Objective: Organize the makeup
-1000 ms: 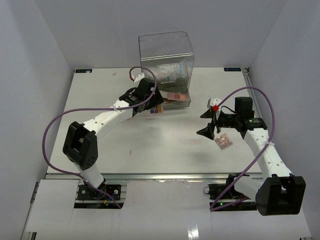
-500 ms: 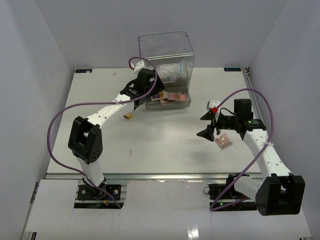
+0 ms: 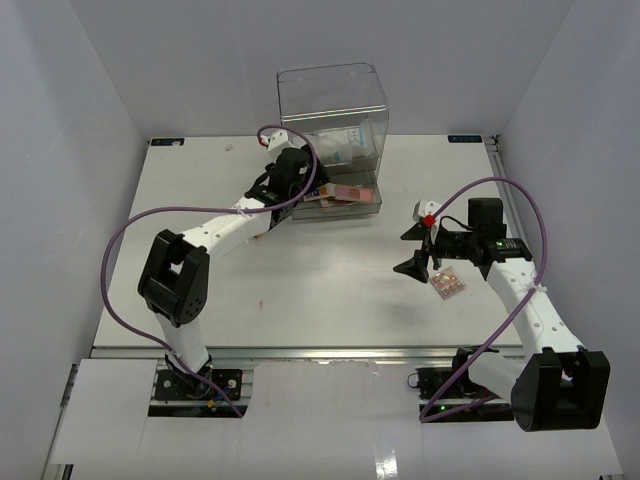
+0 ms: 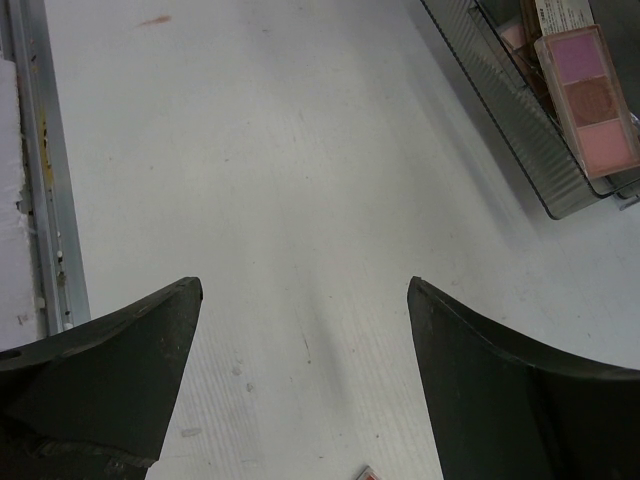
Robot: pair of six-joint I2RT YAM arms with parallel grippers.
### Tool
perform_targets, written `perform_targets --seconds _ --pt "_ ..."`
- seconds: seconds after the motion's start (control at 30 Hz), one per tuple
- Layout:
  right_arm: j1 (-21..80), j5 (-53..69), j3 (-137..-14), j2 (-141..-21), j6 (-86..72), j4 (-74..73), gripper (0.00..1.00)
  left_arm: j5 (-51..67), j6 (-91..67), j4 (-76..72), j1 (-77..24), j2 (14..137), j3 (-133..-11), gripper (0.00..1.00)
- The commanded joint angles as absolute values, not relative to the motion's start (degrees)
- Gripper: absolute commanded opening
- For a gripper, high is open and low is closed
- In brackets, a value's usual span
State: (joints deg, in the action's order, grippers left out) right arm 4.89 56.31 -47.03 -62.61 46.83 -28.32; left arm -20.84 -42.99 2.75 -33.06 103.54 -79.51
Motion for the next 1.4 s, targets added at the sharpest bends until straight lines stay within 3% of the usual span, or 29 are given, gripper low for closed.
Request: perform_targets --seconds 0.0,0.53,0.7,0.87,0.97,1.13,1.37 --pt "4.7 57.8 -46.8 -61.6 47.3 -27.3 0.90 -23.6 -41.7 -3.0 -32.9 102.9 -78.6 0.26" --pt "4.7 58.2 -46.6 -61.8 47.3 -27.3 0.90 -25.3 -40.8 -4.7 -32.9 104.9 -75.6 0.29" --pt "4.7 58.3 -46.7 -61.9 47.3 -27.3 0.90 -25.4 -40.8 -5.3 -32.9 104.2 -73.8 0.34" --pt "4.7 58.3 -46.7 -62.0 47.3 -27.3 0.90 -25.4 -40.1 -4.8 -32.9 104.2 -73.7 0.69" --pt "4.7 58.2 -46.6 -62.1 47.3 -27.3 0.90 -25.1 -40.0 -4.8 -32.9 104.1 -73.6 0.72" --pt "4.7 58.1 -46.6 -62.2 47.4 -27.4 0.90 -23.3 -39.5 -4.8 -32.9 102.9 -73.4 0.97" --pt "4.7 57.8 -46.5 -62.3 47.5 -27.4 0.90 -20.3 -39.5 -4.5 -32.9 99.1 -71.4 0.98"
